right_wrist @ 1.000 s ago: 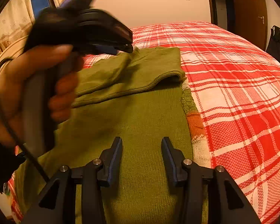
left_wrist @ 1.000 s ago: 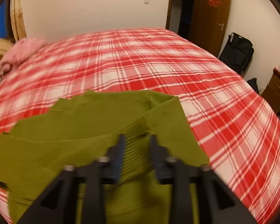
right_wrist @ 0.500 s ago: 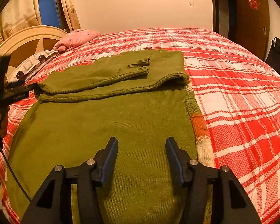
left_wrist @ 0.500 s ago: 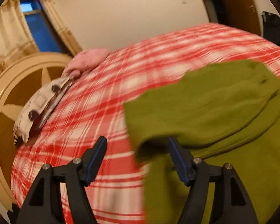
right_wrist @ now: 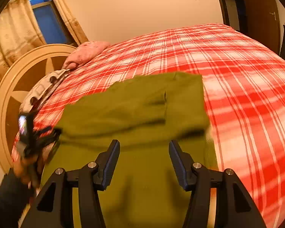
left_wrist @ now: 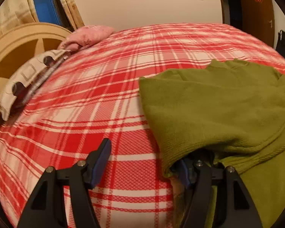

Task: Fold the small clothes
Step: 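Open the left gripper to lay the sleeve on the sweater body, then grasp the folded cuff with the right gripper, straighten it, release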

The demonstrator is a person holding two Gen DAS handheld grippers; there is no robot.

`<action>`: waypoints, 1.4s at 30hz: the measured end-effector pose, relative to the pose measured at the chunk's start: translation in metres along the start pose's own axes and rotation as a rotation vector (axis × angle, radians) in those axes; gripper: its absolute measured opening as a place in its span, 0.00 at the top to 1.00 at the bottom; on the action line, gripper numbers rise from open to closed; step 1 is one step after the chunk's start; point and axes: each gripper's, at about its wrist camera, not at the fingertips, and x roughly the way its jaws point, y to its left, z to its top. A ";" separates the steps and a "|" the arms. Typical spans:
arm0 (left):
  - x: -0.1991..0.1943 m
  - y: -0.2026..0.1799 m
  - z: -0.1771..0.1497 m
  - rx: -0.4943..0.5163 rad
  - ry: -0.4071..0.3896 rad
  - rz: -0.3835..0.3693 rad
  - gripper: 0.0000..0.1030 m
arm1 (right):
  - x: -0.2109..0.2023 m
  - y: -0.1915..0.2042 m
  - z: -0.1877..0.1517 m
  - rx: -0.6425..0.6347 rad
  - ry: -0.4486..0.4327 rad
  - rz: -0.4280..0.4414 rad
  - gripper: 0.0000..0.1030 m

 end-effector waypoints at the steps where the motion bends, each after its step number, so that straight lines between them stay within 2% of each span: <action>1: 0.000 0.003 -0.002 -0.016 0.004 -0.013 0.35 | 0.015 0.000 0.012 0.011 0.020 -0.012 0.47; 4: -0.002 0.012 -0.007 -0.072 0.008 -0.054 0.34 | 0.052 -0.002 0.031 0.047 0.073 -0.055 0.47; 5: -0.002 0.013 -0.009 -0.081 0.011 -0.060 0.33 | 0.071 -0.002 0.036 0.052 0.120 -0.087 0.47; 8: -0.003 0.015 -0.011 -0.093 0.007 -0.078 0.32 | 0.098 -0.006 0.038 0.078 0.180 -0.124 0.58; 10: -0.003 0.017 -0.011 -0.105 0.003 -0.090 0.30 | 0.097 0.004 0.040 0.010 0.161 -0.142 0.96; 12: -0.007 0.021 -0.012 -0.123 -0.015 -0.119 0.29 | 0.089 0.010 0.040 -0.017 0.130 -0.133 0.96; 14: -0.013 0.028 -0.014 -0.151 -0.051 -0.161 0.22 | 0.073 0.020 0.042 -0.081 0.070 -0.163 0.96; 15: -0.014 0.030 -0.015 -0.162 -0.059 -0.169 0.14 | 0.067 0.021 0.043 -0.090 0.053 -0.168 0.96; 16: -0.014 0.032 -0.015 -0.170 -0.060 -0.170 0.08 | 0.061 0.022 0.045 -0.097 0.037 -0.182 0.96; 18: -0.009 0.029 -0.014 -0.159 -0.031 -0.169 0.07 | 0.052 0.019 0.047 -0.104 0.013 -0.228 0.96; 22: 0.007 0.016 -0.010 -0.103 0.056 -0.097 0.05 | 0.061 -0.004 0.041 -0.059 0.063 -0.274 0.96; 25: 0.004 0.013 -0.012 -0.088 0.049 -0.038 0.01 | 0.075 -0.019 0.032 -0.036 0.104 -0.309 0.96; 30: -0.006 0.020 -0.019 -0.101 0.036 -0.057 0.01 | 0.075 -0.023 0.031 -0.029 0.110 -0.304 0.96; 32: -0.018 0.023 -0.023 -0.095 0.009 -0.057 0.02 | 0.067 -0.022 0.032 -0.036 0.114 -0.312 0.89; 33: -0.025 0.026 -0.024 -0.101 -0.014 -0.047 0.03 | 0.062 -0.021 0.032 -0.042 0.098 -0.339 0.82; 34: -0.036 0.029 -0.024 -0.110 -0.057 -0.052 0.03 | 0.055 -0.019 0.033 -0.049 0.079 -0.362 0.68; 36: -0.052 0.030 -0.019 -0.121 -0.112 -0.043 0.02 | 0.042 -0.015 0.036 -0.048 0.032 -0.357 0.50; 38: -0.059 0.026 -0.010 -0.129 -0.144 -0.050 0.02 | 0.035 -0.005 0.042 -0.044 -0.012 -0.309 0.50; 40: -0.054 0.014 0.001 -0.098 -0.134 -0.044 0.02 | 0.040 0.013 0.046 -0.092 -0.014 -0.231 0.50; 42: -0.037 -0.001 0.010 -0.049 -0.106 0.024 0.02 | 0.052 0.024 0.046 -0.118 0.016 -0.146 0.50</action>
